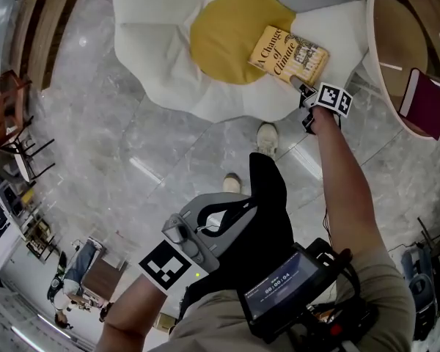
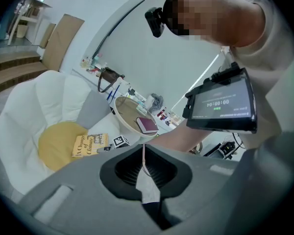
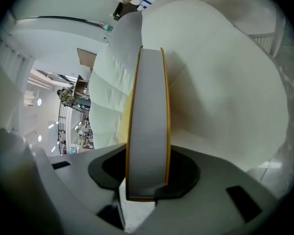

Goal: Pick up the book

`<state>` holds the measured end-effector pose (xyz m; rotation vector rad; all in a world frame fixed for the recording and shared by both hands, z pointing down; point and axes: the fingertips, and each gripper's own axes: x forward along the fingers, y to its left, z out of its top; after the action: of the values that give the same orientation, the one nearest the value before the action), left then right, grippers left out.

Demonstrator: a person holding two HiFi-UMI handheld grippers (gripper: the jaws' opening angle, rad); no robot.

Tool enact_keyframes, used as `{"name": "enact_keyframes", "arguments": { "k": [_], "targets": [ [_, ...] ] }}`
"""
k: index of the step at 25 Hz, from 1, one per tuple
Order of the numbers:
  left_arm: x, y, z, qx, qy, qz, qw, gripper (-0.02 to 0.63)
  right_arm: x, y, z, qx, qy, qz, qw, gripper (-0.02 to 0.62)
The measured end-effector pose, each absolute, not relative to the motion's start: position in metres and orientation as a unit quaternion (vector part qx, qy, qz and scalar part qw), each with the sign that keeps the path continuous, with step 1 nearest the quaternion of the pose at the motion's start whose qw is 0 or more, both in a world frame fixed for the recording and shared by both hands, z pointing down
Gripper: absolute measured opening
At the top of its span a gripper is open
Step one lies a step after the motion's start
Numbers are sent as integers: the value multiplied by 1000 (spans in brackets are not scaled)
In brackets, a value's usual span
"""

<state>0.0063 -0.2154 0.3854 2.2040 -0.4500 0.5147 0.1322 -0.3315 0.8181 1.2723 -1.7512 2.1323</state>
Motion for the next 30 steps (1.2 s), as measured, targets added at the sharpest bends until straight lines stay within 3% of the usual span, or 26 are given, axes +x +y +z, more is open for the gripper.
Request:
{"name": "enact_keyframes", "arguments": {
  "k": [7, 15, 17, 21, 23, 25, 30],
  "targets": [
    [-5, -227, 368, 883, -189, 182, 390, 9, 131, -340, 794, 432, -576, 692, 54, 143],
    [-18, -212, 309, 888, -202, 150, 384, 9, 128, -326, 704, 433, -592, 679, 36, 140],
    [2, -225, 378, 886, -207, 149, 387, 9, 144, -338, 762, 426, -596, 681, 19, 141],
    [52, -304, 664, 891, -247, 200, 324, 9, 150, -436, 1020, 371, -628, 682, -50, 141],
    [67, -327, 740, 900, -255, 204, 290, 8, 159, -471, 1075, 357, -647, 669, -74, 141],
    [67, -322, 757, 906, -252, 207, 269, 8, 165, -468, 1072, 355, -654, 663, -87, 141],
    [39, -260, 706, 916, -244, 208, 241, 8, 154, -394, 978, 352, -659, 655, -114, 141]
  ]
}}
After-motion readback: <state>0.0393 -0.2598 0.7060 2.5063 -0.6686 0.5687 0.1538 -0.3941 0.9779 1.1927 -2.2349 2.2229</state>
